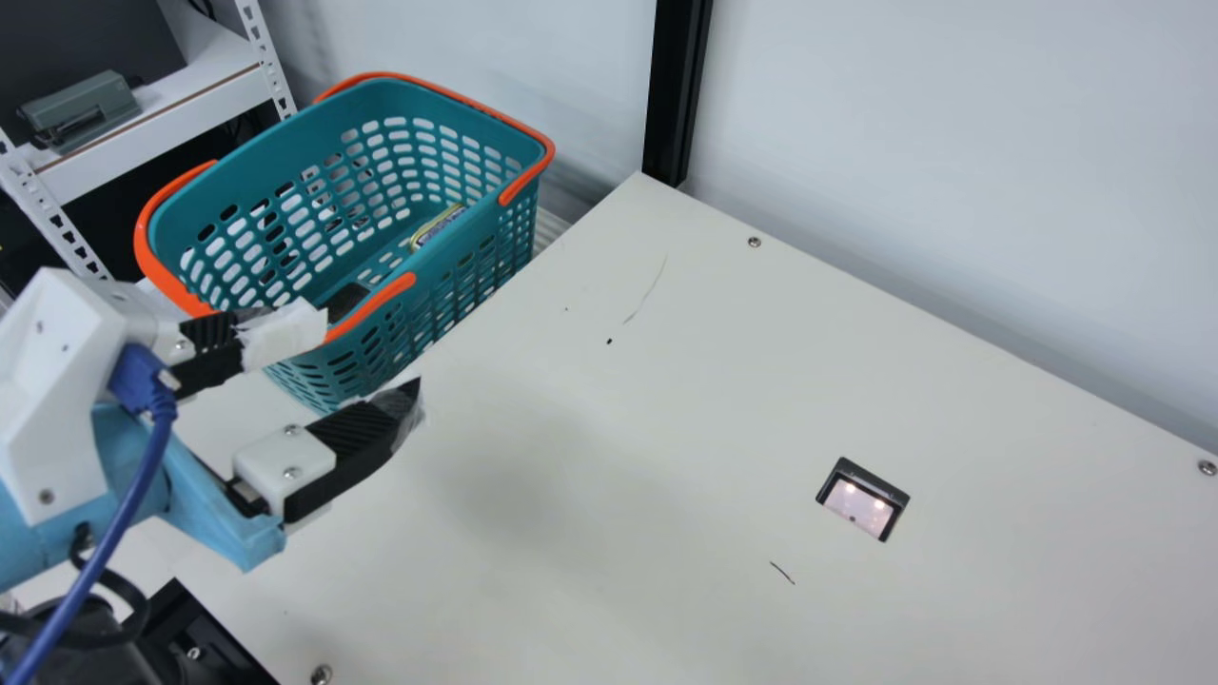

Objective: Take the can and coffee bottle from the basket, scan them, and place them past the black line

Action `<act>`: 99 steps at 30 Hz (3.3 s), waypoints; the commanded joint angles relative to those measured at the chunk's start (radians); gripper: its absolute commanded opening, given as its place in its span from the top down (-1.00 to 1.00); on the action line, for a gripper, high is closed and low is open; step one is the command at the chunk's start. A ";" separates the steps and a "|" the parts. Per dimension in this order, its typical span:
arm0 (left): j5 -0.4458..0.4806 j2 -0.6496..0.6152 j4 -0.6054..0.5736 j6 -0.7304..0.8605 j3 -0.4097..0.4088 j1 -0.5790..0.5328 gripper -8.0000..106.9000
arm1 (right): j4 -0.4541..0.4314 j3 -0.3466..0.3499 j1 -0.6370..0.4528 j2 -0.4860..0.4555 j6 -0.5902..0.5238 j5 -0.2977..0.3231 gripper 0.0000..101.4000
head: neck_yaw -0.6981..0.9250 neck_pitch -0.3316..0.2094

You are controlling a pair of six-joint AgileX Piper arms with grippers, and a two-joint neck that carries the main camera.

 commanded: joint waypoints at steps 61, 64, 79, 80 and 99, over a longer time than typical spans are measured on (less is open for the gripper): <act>0.007 1.377 0.109 0.142 -0.957 0.473 -0.71 | 0.000 0.000 0.000 0.000 0.000 0.000 -1.00 | 0.016 -0.028; 0.023 1.433 0.104 0.159 -1.003 0.489 -0.71 | 0.000 0.000 0.000 0.000 0.000 0.000 -1.00 | 0.016 -0.028; 0.055 1.551 0.077 0.217 -1.096 0.532 -0.71 | 0.000 0.000 0.000 0.000 0.000 0.000 -1.00 | 0.016 -0.028; 0.054 1.556 0.081 0.213 -1.095 0.532 -0.71 | 0.000 0.000 0.000 0.000 0.000 0.000 -1.00 | 0.016 -0.028; 0.226 1.922 -0.080 0.500 -1.401 0.603 -0.71 | 0.000 0.000 0.000 0.000 0.000 0.000 -1.00 | 0.016 -0.028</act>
